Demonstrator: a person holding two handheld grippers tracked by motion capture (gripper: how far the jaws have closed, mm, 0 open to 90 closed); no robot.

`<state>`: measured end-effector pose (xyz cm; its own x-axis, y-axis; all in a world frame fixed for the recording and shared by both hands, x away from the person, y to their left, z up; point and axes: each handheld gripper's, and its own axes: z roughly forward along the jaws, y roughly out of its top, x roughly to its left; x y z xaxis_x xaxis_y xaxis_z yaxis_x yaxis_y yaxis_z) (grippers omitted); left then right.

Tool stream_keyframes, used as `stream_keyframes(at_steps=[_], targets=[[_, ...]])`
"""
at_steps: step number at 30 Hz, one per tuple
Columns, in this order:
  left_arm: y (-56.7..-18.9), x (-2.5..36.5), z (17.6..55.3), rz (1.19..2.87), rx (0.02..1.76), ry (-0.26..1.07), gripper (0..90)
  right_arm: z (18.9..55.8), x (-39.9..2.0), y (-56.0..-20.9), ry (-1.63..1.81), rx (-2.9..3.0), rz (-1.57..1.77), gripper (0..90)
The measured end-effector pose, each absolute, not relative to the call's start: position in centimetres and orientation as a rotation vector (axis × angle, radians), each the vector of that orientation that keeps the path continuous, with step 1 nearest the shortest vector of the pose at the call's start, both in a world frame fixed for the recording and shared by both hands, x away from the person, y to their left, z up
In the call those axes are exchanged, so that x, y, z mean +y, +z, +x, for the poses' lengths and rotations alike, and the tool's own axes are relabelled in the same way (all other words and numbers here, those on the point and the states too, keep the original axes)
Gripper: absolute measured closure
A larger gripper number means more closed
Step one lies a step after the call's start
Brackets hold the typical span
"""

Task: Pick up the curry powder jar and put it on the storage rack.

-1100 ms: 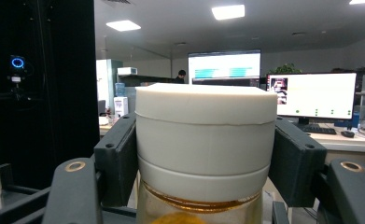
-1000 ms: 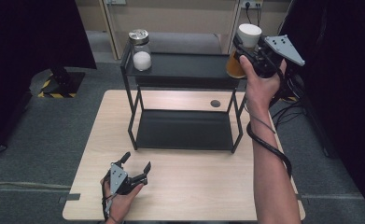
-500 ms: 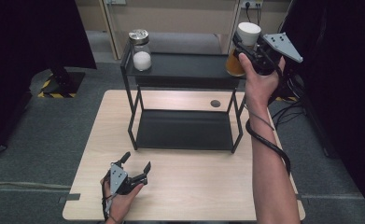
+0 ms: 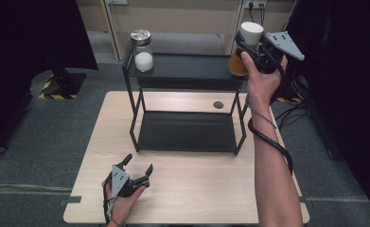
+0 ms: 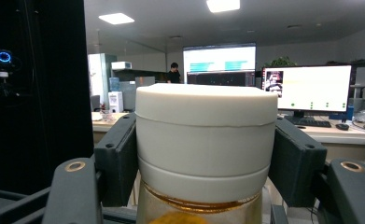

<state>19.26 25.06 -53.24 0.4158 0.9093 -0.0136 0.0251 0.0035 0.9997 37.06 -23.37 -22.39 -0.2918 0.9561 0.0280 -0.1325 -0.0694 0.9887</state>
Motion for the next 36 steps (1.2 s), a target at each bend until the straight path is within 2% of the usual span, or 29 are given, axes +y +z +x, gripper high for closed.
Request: stream_keyframes(at_steps=[36], targets=[[-53.3, 25.1, 19.3, 1.395, 0.904, 0.873, 11.4, 38.3, -23.0, -22.8, 1.478, 1.326, 0.974, 33.2]])
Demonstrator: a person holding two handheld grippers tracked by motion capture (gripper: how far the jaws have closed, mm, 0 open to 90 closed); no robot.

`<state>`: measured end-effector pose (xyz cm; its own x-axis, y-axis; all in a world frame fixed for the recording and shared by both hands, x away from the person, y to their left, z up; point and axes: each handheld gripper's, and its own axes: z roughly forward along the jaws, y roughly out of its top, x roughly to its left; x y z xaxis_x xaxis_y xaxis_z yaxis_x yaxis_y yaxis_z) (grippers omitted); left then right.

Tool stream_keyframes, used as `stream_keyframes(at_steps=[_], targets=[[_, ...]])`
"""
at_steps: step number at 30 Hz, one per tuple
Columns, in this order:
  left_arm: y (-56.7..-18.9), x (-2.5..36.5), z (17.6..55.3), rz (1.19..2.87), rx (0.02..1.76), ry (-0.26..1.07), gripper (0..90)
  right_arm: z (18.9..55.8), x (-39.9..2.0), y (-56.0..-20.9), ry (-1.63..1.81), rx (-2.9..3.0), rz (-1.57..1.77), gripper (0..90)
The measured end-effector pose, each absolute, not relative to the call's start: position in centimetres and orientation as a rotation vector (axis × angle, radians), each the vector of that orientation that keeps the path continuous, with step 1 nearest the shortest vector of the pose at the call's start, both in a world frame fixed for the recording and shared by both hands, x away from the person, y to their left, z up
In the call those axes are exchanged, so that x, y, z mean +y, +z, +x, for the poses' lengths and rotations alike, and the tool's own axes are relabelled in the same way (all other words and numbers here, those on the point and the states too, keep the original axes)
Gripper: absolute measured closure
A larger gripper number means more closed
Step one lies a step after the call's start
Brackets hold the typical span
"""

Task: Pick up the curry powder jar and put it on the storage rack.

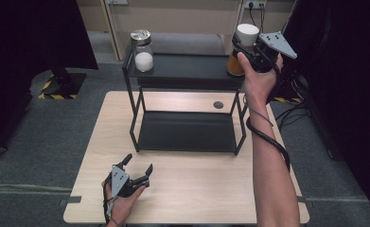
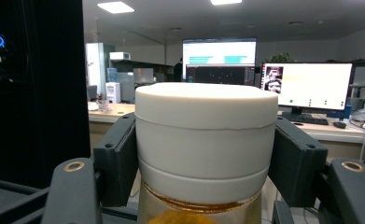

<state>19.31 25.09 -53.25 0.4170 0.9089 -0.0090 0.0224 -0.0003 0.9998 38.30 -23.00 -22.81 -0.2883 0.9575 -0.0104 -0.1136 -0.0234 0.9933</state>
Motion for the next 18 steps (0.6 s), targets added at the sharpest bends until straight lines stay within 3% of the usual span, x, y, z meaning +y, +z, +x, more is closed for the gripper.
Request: stream_keyframes(at_steps=[9, 18], targets=[[-53.2, 25.1, 19.3, 1.397, 0.903, 0.874, 11.5, 38.0, -23.4, -22.4, 1.512, 1.322, 1.004, 15.5], [-53.2, 25.0, 19.3, 1.397, 0.903, 0.876, 11.5, 36.7, -24.2, -22.3, 1.533, 1.352, 0.993, 11.3]])
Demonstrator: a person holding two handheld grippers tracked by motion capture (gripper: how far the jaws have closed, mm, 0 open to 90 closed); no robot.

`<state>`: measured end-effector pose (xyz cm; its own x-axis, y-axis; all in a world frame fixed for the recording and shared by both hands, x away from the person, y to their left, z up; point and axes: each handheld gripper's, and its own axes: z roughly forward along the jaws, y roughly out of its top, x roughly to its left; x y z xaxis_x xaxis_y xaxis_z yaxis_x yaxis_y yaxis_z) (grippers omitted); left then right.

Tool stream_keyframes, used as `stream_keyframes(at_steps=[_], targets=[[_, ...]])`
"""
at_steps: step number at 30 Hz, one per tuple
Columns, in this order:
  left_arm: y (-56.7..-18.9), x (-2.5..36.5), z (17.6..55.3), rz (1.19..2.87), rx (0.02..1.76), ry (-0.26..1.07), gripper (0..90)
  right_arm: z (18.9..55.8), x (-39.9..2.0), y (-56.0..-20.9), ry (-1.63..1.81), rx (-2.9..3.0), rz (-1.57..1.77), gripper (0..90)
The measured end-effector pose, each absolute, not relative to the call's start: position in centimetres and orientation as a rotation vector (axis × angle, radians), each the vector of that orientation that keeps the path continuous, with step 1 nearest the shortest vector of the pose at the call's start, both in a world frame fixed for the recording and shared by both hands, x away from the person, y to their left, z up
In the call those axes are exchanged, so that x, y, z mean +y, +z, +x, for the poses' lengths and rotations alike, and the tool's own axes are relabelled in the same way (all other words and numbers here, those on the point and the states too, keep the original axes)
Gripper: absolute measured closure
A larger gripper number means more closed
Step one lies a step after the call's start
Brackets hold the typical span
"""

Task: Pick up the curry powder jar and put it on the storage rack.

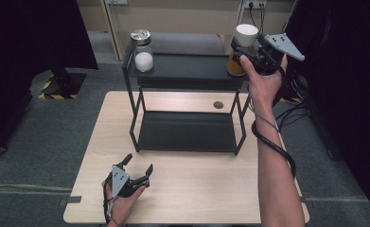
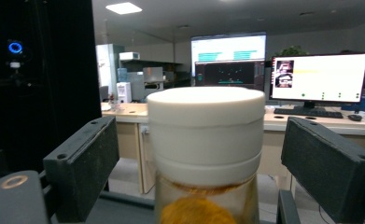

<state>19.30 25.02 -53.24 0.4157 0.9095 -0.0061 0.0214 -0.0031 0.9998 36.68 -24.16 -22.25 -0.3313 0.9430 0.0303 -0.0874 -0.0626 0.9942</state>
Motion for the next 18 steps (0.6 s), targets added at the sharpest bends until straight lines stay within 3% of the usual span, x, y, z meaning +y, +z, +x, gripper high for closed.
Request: stream_keyframes(at_steps=[18], targets=[[-53.2, 25.0, 19.3, 1.398, 0.906, 0.878, 11.5, 33.3, -25.9, -24.0, 1.569, 1.395, 0.957, 10.2]])
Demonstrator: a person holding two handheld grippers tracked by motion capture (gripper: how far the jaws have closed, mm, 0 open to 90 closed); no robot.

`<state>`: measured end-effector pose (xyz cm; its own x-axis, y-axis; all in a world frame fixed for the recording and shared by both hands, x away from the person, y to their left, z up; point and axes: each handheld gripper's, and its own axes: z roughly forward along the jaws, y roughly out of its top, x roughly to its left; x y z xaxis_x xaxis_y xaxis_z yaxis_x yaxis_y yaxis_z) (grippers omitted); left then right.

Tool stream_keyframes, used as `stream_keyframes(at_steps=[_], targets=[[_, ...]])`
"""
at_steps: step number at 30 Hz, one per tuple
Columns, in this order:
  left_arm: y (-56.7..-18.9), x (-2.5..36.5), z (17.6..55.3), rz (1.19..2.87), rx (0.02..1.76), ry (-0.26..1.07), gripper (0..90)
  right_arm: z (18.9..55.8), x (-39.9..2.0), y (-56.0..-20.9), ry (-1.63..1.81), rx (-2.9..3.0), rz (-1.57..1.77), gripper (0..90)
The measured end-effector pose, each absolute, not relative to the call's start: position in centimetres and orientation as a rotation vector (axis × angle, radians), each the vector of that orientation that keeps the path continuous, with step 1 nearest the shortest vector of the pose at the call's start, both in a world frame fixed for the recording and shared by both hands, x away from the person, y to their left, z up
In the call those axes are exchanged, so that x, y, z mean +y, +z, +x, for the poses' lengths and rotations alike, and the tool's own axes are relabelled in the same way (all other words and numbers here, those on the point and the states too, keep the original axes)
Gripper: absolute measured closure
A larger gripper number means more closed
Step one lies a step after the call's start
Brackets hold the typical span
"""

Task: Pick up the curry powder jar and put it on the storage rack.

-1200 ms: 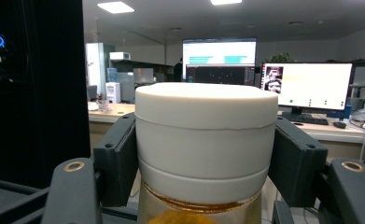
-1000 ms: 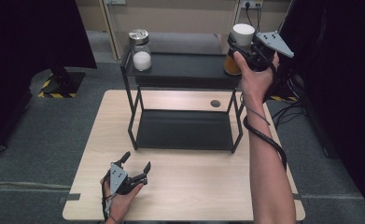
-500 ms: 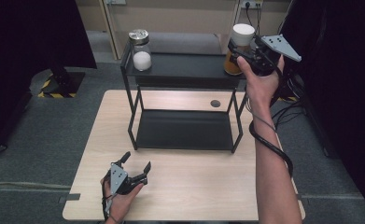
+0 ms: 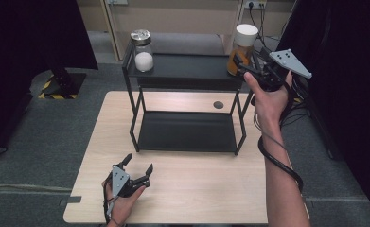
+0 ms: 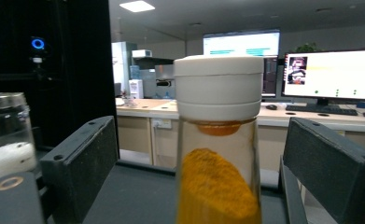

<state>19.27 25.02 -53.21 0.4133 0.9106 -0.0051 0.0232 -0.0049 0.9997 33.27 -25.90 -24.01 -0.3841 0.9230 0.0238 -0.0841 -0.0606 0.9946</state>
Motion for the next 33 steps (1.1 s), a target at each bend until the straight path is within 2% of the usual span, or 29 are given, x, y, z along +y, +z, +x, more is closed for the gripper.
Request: stream_keyframes(at_steps=[17, 33], targets=[[-53.2, 25.0, 19.3, 1.401, 0.904, 0.882, 11.5, 29.7, -26.9, -25.6, 1.596, 1.455, 0.895, 9.5], [-53.2, 24.9, 19.2, 1.398, 0.907, 0.884, 11.5, 27.1, -27.5, -28.5, 1.594, 1.490, 0.879, 9.5]])
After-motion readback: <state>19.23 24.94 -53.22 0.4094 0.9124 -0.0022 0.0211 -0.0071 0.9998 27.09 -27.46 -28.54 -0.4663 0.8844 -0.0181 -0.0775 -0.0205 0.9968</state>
